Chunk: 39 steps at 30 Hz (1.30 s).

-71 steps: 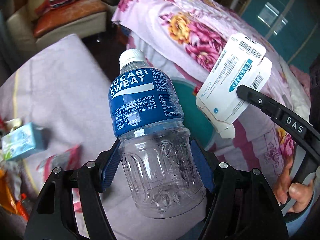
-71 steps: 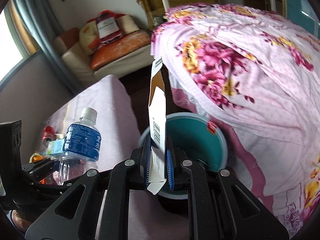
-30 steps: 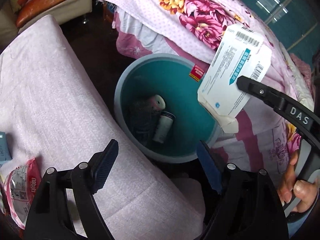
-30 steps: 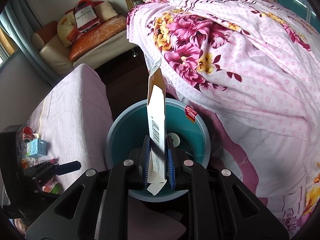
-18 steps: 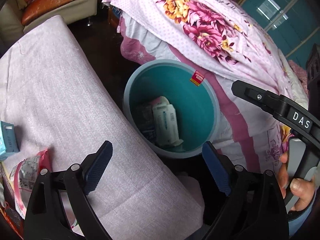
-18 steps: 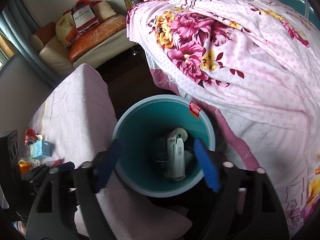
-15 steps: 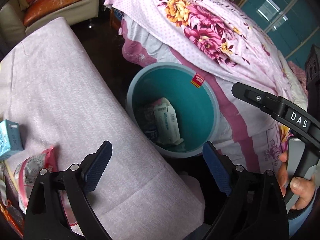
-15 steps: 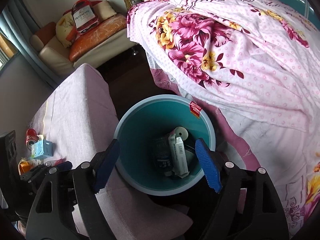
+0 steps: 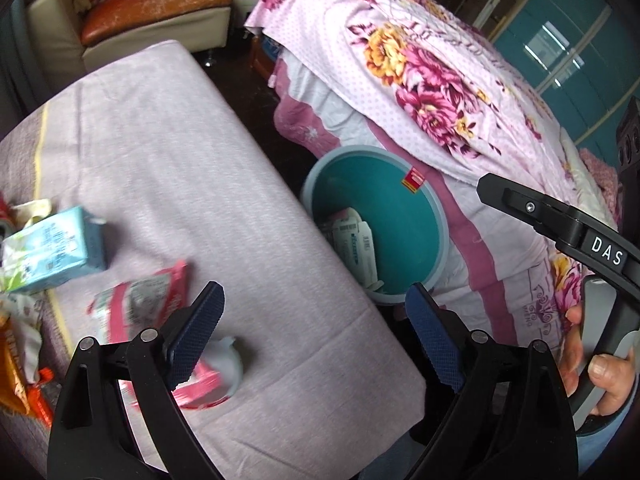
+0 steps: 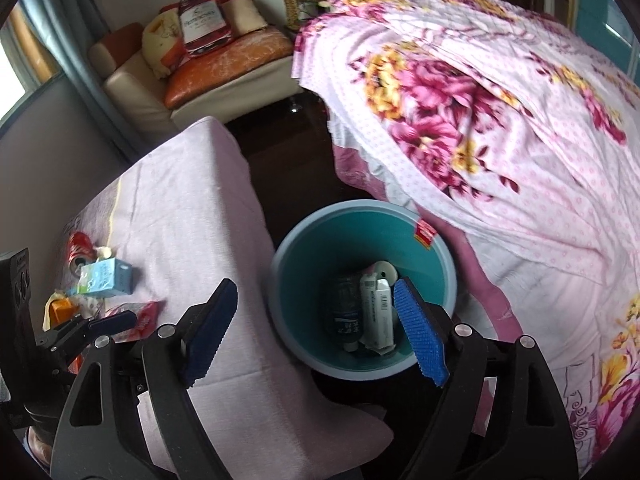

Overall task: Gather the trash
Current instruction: 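Move both tools back over the table toward the red can and milk carton, then grasp the red Coca-Cola can with left tool while right tool grasps milk carton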

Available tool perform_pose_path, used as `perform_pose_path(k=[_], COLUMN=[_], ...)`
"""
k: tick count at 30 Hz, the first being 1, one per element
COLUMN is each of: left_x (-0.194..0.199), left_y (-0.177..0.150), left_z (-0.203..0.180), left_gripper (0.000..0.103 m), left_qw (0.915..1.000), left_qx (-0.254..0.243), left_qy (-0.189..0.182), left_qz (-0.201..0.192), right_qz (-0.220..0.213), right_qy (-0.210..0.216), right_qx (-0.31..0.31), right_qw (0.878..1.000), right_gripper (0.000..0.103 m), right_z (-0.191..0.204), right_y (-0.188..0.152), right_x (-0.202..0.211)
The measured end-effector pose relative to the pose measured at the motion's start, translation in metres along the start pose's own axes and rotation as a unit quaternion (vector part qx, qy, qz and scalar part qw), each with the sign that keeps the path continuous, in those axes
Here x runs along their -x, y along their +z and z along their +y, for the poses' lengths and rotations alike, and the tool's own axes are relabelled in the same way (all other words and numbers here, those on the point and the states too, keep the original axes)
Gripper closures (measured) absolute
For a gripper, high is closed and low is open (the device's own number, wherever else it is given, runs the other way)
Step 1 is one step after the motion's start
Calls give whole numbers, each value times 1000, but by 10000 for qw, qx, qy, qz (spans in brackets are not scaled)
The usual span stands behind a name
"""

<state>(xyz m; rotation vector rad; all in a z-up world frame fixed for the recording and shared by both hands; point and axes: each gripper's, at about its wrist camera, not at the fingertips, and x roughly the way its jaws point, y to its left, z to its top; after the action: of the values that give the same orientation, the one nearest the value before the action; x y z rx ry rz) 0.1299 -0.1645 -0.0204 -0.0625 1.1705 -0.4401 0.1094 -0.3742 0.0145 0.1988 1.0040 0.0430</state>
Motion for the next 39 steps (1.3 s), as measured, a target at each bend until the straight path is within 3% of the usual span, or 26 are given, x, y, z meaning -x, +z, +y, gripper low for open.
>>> perform_pose_path(k=[12, 21, 25, 29, 39], left_x=[54, 96, 108, 122, 149], left_y=[-23, -50, -62, -65, -51], left_z=[87, 180, 222, 259, 305], left_gripper=[11, 11, 11, 11, 11], left_qw=[9964, 9866, 9793, 9731, 9658], left_qx=[679, 1335, 1713, 1975, 2319], left_qy=[368, 794, 937, 1046, 712], left_qz=[-360, -498, -534, -570, -911], right_qz=[270, 670, 873, 1151, 1622], right_qy=[273, 561, 718, 835, 916], right_qx=[1375, 2340, 2888, 3581, 4868], right_qw=[9898, 9683, 9507, 9228, 8534], right_gripper=[26, 26, 26, 26, 26], right_z=[108, 196, 239, 281, 351], right_y=[5, 9, 8, 6, -7], right_x=[-7, -26, -41, -64, -122])
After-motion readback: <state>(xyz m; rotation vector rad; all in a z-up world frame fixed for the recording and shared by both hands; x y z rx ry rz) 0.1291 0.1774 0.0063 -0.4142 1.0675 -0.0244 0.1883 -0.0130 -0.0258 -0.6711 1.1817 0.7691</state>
